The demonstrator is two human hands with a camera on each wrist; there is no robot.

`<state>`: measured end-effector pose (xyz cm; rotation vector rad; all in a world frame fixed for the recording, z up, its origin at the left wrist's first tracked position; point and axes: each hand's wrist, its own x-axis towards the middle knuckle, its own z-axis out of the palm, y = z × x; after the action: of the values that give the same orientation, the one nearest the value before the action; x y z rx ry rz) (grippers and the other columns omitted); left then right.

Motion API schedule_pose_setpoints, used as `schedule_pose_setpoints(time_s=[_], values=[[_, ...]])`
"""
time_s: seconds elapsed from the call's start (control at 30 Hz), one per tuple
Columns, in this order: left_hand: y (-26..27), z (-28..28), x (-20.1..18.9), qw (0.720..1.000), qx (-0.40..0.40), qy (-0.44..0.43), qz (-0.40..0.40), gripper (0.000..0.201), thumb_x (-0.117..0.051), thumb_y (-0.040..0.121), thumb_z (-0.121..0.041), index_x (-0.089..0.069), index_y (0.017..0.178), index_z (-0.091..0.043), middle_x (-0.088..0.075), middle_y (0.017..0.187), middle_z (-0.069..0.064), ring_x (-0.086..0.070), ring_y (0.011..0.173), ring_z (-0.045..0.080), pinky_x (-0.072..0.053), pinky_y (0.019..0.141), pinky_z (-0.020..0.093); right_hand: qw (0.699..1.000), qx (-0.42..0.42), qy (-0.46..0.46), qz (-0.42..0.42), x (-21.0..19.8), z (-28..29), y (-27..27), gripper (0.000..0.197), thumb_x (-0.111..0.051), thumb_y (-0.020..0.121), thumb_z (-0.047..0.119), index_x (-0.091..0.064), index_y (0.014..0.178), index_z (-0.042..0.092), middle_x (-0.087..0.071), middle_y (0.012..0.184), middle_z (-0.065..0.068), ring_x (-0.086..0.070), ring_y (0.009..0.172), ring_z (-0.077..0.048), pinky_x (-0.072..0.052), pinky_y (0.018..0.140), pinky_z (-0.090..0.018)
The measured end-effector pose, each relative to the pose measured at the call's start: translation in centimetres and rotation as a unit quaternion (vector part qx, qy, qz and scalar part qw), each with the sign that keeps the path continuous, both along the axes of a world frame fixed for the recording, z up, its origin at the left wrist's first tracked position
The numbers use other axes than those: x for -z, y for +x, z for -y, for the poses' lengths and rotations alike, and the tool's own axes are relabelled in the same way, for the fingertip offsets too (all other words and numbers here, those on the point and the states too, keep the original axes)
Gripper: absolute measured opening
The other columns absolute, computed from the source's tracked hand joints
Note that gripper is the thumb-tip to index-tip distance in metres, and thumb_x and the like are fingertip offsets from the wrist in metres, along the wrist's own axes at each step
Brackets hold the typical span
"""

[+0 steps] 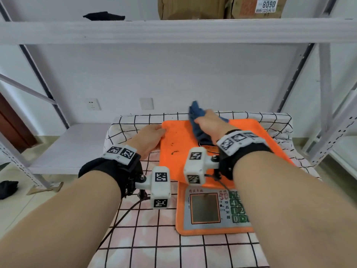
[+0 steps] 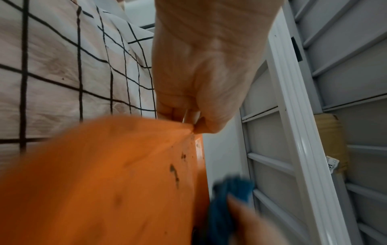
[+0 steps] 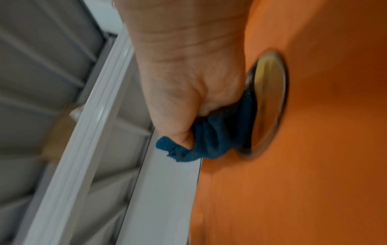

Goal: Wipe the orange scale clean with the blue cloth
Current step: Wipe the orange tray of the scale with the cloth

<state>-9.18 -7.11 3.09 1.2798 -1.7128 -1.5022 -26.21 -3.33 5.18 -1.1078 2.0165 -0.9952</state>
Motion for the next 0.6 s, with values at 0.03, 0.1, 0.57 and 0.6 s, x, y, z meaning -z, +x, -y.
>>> schedule_pose_setpoints(time_s=[0.03,0.1,0.57,0.6], values=[[0.1,0.0,0.1,1.000,0.001,-0.002,-0.004,0.023,-0.039,0.094,-0.002,-0.058,0.106,-0.005,-0.059,0.091,0.015,-0.057,0.077,0.024,-0.051,0.064,0.028,0.999,-0.031,-0.008,0.011,0.0,0.6,1.7,0.019,-0.045,0.095,0.017,-0.037,0.079,0.023,-0.038,0.071,0.004,-0.039,0.059,-0.009,-0.036,0.049,-0.018],[0.3,0.0,0.3,1.000,0.001,-0.007,-0.007,0.024,-0.038,0.089,0.005,-0.058,0.099,-0.002,-0.057,0.087,0.016,-0.053,0.074,0.023,-0.050,0.064,0.027,0.996,-0.090,-0.003,0.019,-0.2,1.2,4.8,0.005,-0.042,0.096,0.017,-0.045,0.097,0.013,-0.045,0.071,-0.002,-0.048,0.058,-0.016,-0.042,0.044,-0.022],[0.4,-0.2,-0.5,1.000,0.010,0.011,-0.008,0.022,-0.042,0.093,0.000,-0.060,0.106,-0.005,-0.063,0.087,0.008,-0.056,0.072,0.020,-0.049,0.067,0.028,0.953,0.109,0.142,-0.245,0.2,-2.8,-7.8,0.038,-0.035,0.097,0.009,-0.034,0.134,-0.002,-0.038,0.130,-0.020,-0.040,0.121,-0.035,-0.040,0.091,-0.035],[0.4,-0.2,-0.5,1.000,0.008,0.015,-0.009,0.023,-0.043,0.093,0.000,-0.060,0.109,-0.003,-0.063,0.088,0.009,-0.057,0.072,0.020,-0.050,0.066,0.027,0.942,0.112,0.161,-0.272,0.2,-2.4,-7.4,0.040,-0.038,0.096,0.009,-0.033,0.135,-0.002,-0.034,0.135,-0.020,-0.037,0.124,-0.036,-0.038,0.093,-0.038]])
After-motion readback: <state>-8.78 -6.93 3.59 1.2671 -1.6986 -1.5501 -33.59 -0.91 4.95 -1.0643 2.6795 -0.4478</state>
